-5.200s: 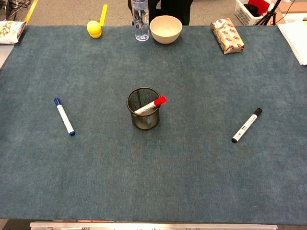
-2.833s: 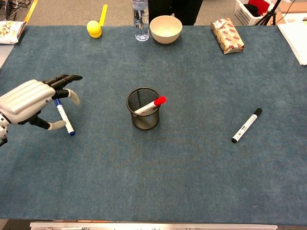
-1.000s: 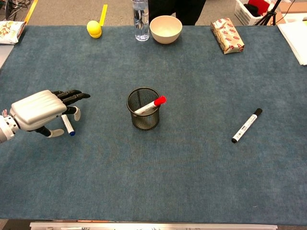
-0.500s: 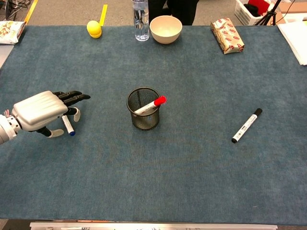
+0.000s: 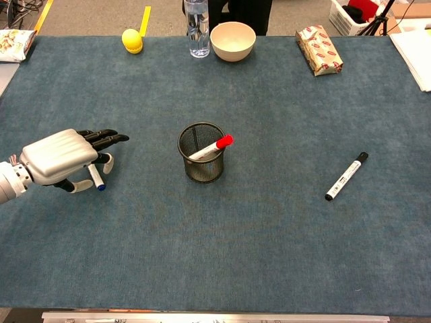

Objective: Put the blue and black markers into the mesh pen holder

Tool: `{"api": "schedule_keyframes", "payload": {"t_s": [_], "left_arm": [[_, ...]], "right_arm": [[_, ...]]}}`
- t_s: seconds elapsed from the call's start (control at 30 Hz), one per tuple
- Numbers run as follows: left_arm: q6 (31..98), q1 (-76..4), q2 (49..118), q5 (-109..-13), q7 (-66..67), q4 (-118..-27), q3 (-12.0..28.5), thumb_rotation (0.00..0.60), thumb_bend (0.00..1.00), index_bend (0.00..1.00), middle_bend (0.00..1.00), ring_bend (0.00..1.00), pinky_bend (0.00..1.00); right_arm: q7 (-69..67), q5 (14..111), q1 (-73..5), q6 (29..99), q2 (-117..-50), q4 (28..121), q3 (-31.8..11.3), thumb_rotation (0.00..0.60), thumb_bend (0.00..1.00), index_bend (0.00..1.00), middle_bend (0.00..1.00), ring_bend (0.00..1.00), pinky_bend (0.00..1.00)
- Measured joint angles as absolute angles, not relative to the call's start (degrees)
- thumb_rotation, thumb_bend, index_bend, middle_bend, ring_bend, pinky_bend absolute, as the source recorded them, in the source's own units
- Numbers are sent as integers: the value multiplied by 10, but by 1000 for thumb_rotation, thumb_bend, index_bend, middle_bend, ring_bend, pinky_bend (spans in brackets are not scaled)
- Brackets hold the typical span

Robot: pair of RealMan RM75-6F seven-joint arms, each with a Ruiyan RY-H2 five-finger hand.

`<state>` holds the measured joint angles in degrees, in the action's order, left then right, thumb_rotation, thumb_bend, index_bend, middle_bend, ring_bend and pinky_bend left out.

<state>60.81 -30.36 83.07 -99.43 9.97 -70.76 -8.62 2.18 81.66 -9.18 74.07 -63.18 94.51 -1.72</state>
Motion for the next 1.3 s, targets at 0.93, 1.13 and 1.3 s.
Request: {"api": "schedule_keyframes", "payload": {"t_s": [0.93, 1.13, 1.3], "left_arm": [[606, -301, 841, -983, 97, -699, -92, 600, 311, 558, 0, 20, 252], [616, -299, 831, -981, 91, -715, -89, 600, 311, 599, 0, 20, 252], [626, -296, 812, -973, 84, -746, -83, 600, 311, 623, 0, 20, 252]], "right_arm": [[23, 815, -85, 744, -634, 946, -14, 600, 0, 409, 330, 256, 297], [23, 815, -85, 745, -635, 946, -14, 600, 0, 410, 330, 256, 297], [23, 814, -84, 745, -635, 946, -14, 600, 0, 410, 330, 256, 297]]}}
